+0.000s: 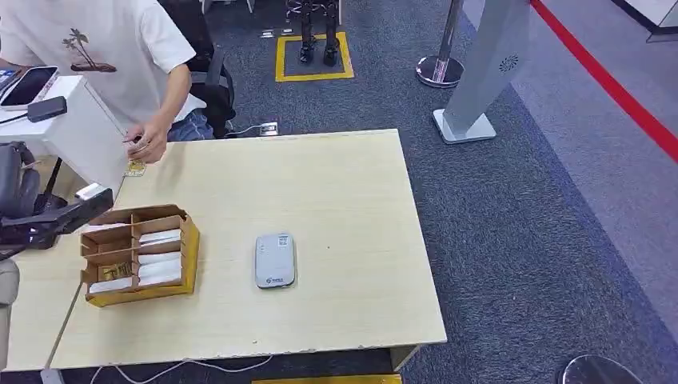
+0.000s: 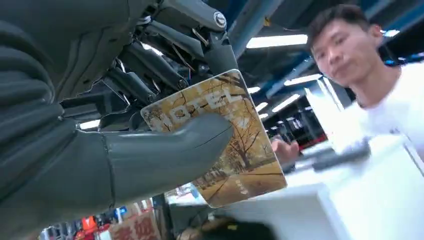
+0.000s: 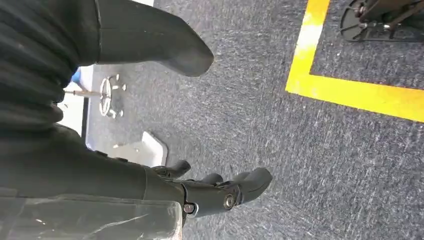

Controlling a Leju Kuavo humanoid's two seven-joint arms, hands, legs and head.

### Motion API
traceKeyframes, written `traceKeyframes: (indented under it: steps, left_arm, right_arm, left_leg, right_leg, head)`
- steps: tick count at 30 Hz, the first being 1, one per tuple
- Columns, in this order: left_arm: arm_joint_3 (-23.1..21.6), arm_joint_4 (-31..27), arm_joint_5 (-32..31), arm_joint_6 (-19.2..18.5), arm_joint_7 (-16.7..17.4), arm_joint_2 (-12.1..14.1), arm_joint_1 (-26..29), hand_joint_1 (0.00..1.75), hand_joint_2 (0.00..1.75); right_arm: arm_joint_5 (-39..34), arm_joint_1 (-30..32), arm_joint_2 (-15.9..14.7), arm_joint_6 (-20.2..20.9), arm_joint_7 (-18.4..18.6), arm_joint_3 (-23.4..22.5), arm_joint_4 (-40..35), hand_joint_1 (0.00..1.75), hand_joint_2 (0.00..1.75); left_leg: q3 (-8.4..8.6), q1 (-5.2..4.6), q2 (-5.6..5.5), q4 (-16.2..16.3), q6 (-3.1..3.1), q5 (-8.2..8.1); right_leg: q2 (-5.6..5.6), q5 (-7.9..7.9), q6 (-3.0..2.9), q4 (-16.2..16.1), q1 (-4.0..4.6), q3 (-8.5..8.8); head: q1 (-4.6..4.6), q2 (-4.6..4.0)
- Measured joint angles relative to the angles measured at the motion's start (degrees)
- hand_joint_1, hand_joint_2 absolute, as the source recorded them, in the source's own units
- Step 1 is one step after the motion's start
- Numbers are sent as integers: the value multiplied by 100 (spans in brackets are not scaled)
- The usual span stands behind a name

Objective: Pass the card to the sensor for recognition and then transmit it.

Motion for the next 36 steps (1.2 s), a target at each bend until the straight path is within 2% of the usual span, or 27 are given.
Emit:
traceKeyframes:
  steps: [3,5,14,19,23,31,32,33,36]
  left_arm:
    - [0,520,-440,417,-44,-443,-604,175,175]
    - [0,830,-469,619,-44,-696,-934,175,175]
    - [4,1819,-473,1021,20,-1629,-1607,175,175]
    - [26,2188,-473,1067,-22,-1989,-1745,175,175]
    - [59,2405,-473,1100,-77,-2178,-1799,175,175]
    - [105,2628,-473,1152,-149,-2405,-1861,175,175]
    - [107,2650,-473,1152,-153,-2424,-1867,124,175]
    - [111,2667,-471,1152,-155,-2442,-1873,0,175]
    - [127,2700,-468,1157,-157,-2490,-1882,0,175]
  right_arm:
    - [37,-8,0,2,-4,79,9,0,175]
    - [55,-16,0,2,-4,112,13,0,175]
    - [77,-16,0,0,-2,232,20,0,175]
    - [79,-14,0,0,4,241,35,0,175]
    - [79,-13,0,0,7,241,44,0,175]
    - [79,-9,-2,0,17,238,53,0,175]
    - [79,-9,0,0,17,240,55,0,175]
    - [79,-9,-2,0,20,238,55,0,175]
    - [79,-8,-2,0,22,238,57,0,175]
  left_leg:
    - [-3,0,-1,3,3,2]
    - [-3,0,-1,3,3,2]
    - [-4,1,1,3,3,1]
    - [-4,1,2,3,3,2]
    - [-4,1,2,3,3,2]
    - [-5,0,2,3,3,1]
    - [-5,0,2,3,3,1]
    - [-6,0,2,3,3,1]
    - [-6,0,2,3,3,1]
  right_leg:
    - [-1,2,-2,0,0,0]
    - [0,2,-2,0,0,0]
    - [3,2,-2,1,-1,-2]
    - [3,2,-2,1,-1,-2]
    - [4,2,-2,1,-1,-2]
    - [6,1,-2,1,0,-2]
    - [7,1,-2,1,0,-3]
    - [7,1,-2,1,0,-3]
    - [7,1,-2,1,-1,-3]
  head:
    - [0,0]
    - [2,0]
    - [-2,0]
    - [-2,0]
    - [-2,2]
    - [-2,0]
    - [-4,0]
    - [-2,0]
    - [-4,0]
